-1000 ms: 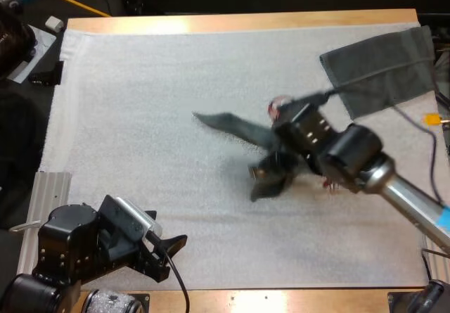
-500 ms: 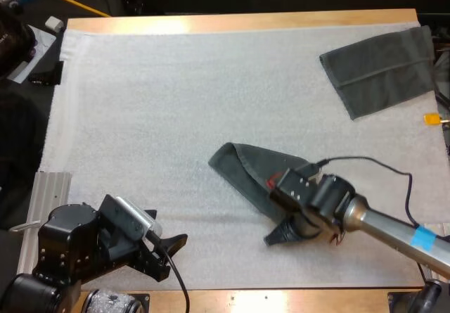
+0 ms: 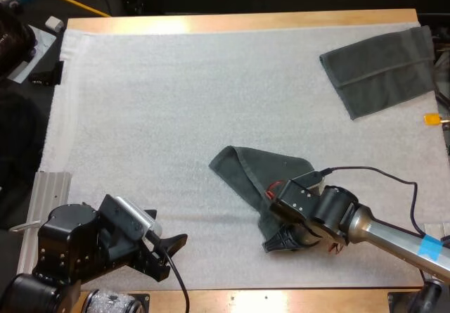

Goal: Pick towel from pile, fold and stack

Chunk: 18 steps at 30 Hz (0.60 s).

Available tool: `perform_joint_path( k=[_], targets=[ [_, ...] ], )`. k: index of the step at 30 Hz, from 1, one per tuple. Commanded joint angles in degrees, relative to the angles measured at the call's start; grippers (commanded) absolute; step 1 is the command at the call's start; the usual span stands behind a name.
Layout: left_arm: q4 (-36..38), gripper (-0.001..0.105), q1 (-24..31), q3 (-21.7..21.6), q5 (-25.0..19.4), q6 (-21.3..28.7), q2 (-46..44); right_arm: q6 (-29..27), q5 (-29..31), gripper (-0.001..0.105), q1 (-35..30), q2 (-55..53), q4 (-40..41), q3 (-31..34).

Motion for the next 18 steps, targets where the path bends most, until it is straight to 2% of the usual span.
perform_joint_path(
  k=[1,5,10,13,18],
  targets=[
    [-0.46,0.071,-0.24,-0.34,0.97,0.14,0.42,-0.58,-0.61,0.077,-0.01,-0.56,2.40,-0.08],
    [0.14,0.071,-0.18,-0.56,0.81,-0.08,0.05,-1.16,2.81,0.073,-0.27,-0.95,3.69,-0.70],
    [-0.47,0.071,-0.20,-0.16,1.11,0.01,0.25,-1.29,7.68,0.062,-2.12,-1.31,5.67,0.08],
    [-0.87,0.071,-0.23,0.42,1.24,0.01,0.17,-0.85,6.28,0.056,-4.85,-1.28,2.57,1.88],
    [-0.97,0.071,-0.25,1.02,1.37,0.12,0.32,-0.17,0.20,0.054,-8.07,-0.84,-6.70,6.68]
  ],
)
